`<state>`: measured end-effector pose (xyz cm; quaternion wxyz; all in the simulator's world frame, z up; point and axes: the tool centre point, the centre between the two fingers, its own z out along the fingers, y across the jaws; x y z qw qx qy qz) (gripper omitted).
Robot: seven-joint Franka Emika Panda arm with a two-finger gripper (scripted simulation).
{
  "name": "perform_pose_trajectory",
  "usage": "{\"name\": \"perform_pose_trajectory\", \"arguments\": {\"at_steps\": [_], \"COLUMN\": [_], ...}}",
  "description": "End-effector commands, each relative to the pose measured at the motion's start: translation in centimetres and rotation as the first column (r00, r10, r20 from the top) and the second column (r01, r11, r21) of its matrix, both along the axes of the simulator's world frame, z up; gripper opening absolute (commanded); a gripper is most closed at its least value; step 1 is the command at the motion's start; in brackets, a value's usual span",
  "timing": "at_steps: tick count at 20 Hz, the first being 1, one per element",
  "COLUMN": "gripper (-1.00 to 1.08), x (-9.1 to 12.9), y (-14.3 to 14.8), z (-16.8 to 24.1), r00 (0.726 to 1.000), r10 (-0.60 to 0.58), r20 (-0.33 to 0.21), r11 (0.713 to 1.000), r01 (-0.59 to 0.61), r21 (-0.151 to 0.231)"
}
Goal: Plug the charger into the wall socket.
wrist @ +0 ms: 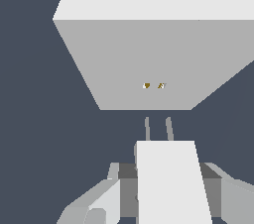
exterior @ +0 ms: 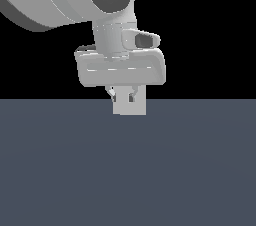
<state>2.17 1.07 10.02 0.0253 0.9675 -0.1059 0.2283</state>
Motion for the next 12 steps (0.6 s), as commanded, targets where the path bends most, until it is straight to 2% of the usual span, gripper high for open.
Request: {"name": "perform_pose_trajectory", "arguments": {"at_steps": [1, 7, 12], "gripper": [-1.0, -1.0, -1.0], "x": [0.7, 2.9, 3.9], "y": [-0.2, -0.7, -0.9], "z": [0.0, 0.0, 0.0], "r00": [1.0, 1.0, 1.0], "r10": [0.0, 0.0, 0.0], "r20": [0.0, 0.0, 0.0], "r11": [1.0, 1.0, 1.0], "r01": [0.0, 0.0, 0.0], "r21": [0.0, -0.001, 0.0]}}
